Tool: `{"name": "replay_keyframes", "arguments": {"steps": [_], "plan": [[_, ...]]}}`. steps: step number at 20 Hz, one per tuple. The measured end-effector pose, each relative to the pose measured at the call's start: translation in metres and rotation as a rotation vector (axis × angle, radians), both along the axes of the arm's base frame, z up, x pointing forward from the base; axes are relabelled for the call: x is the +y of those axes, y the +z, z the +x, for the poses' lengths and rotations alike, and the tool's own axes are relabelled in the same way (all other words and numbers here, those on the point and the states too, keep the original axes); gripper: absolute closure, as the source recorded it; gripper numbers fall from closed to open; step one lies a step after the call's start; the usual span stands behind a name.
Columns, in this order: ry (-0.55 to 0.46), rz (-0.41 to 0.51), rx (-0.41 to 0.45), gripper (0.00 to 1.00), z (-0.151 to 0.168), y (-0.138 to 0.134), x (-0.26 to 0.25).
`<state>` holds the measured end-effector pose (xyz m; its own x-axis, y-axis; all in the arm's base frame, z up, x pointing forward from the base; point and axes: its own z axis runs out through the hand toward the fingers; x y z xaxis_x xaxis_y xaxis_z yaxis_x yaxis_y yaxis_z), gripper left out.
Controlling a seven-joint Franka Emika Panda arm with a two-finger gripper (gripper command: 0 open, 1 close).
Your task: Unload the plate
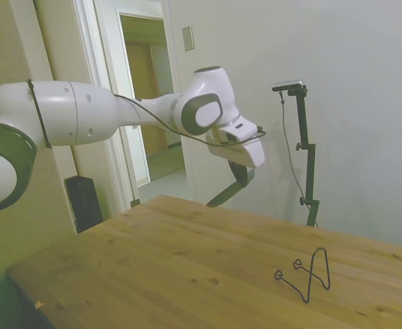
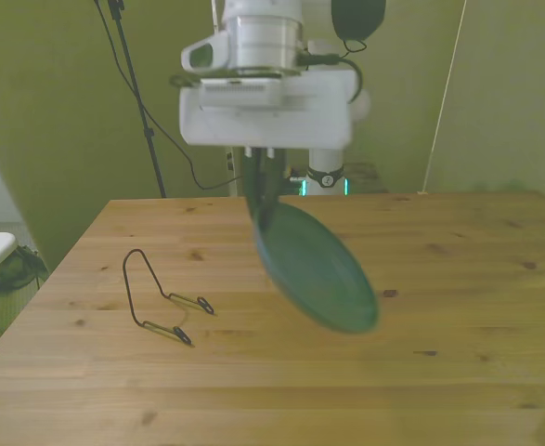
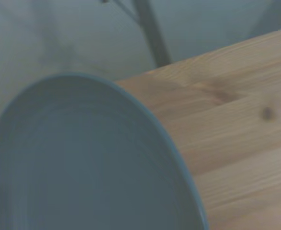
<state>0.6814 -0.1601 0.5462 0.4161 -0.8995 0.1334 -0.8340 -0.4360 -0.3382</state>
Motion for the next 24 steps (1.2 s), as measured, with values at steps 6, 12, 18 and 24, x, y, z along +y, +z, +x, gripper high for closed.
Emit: {"name": "replay_keyframes", "arguments": {"steps": [6, 12, 18, 24], "plan": [[0.182, 0.229, -0.001, 1.0, -0.011, -0.119, -0.015], [0.312, 0.318, 0.062, 0.0, -0.028, -0.182, -0.039], [0.322, 0.317, 0.09, 0.0, -0.029, -0.182, -0.039], [0.328, 0.294, 0.106, 0.0, -0.03, -0.181, -0.04]]}}
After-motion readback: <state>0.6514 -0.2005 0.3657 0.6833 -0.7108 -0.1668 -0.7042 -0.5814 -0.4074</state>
